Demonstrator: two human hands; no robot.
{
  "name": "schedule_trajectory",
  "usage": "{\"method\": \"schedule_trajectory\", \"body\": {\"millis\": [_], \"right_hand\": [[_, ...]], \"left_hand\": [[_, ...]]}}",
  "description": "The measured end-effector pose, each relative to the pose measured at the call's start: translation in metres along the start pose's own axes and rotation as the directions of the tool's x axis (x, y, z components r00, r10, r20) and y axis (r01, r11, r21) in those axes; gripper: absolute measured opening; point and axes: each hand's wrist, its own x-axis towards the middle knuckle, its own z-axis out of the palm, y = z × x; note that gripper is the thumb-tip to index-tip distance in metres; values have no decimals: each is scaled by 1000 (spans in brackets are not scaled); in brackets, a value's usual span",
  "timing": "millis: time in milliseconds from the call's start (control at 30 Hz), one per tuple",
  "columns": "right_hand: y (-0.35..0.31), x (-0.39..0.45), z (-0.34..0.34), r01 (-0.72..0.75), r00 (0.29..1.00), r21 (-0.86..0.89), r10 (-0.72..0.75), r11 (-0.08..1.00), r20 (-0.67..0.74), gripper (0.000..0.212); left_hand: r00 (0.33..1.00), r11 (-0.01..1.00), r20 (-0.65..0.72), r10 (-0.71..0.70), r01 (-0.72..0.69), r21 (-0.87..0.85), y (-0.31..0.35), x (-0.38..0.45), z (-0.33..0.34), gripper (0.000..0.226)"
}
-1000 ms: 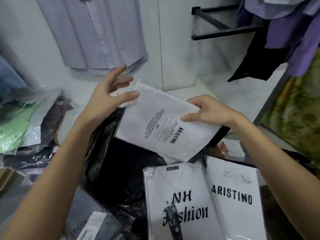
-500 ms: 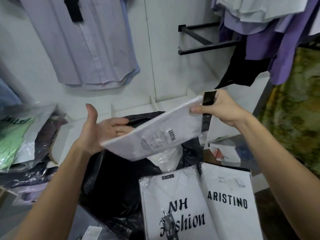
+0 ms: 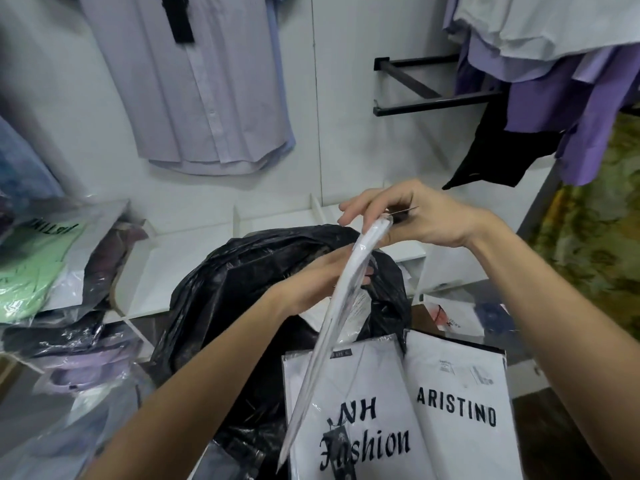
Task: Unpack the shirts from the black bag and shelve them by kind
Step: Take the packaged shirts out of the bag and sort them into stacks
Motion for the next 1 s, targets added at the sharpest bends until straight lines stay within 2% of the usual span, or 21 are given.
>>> {"method": "schedule_trajectory", "body": {"millis": [67, 167, 300, 400, 467, 533, 600, 633, 700, 800, 900, 1000], "right_hand": [[-2, 0, -1, 2, 1000, -32, -1, 999, 23, 18], [-2, -3, -1, -5, 999, -71, 9, 997, 51, 15], [5, -7, -5, -98, 992, -229, 113, 968, 50, 33], [7, -9, -5, -194, 981, -306, 190, 932, -44, 42], [15, -9, -5, -256, 962, -207, 227, 944, -154, 37], [22, -10, -4, -315, 922, 14, 309, 949, -233, 30], [33, -16, -10, -324, 900, 258, 381, 910, -212, 53], [36, -19, -12, -322, 901, 315, 391, 893, -186, 61], [43, -23, -11, -320, 902, 249, 374, 914, -216, 51], [57, -23, -3, -299, 867, 99, 314, 949, -387, 37], [71, -29, 6, -186, 756, 225, 285, 956, -589, 33], [81, -45, 20, -110, 631, 358, 343, 927, -695, 33]], "left_hand": [[997, 999, -76, -25, 21, -47, -2, 6, 1, 13], [985, 981, -156, -79, 49, -189, -9, 14, -9, 15], [976, 953, -210, -59, -8, -304, -11, 13, -31, 54], [952, 928, -302, -46, -71, -365, -13, 14, -45, 57], [932, 910, -361, -39, -115, -397, -10, 14, -50, 53], [911, 893, -410, -47, -146, -426, -5, 14, -54, 48], [880, 879, -472, -51, -185, -440, 0, 15, -56, 45], [862, 872, -505, -49, -210, -443, 3, 16, -57, 44], [834, 853, -550, -35, -262, -451, 11, 16, -56, 42], [841, 850, -541, 18, -297, -435, 23, 14, -53, 46], [858, 926, -511, 54, -235, -296, 22, 14, -44, 49], [882, 979, -470, 25, -116, -165, -4, 18, -28, 45]]}}
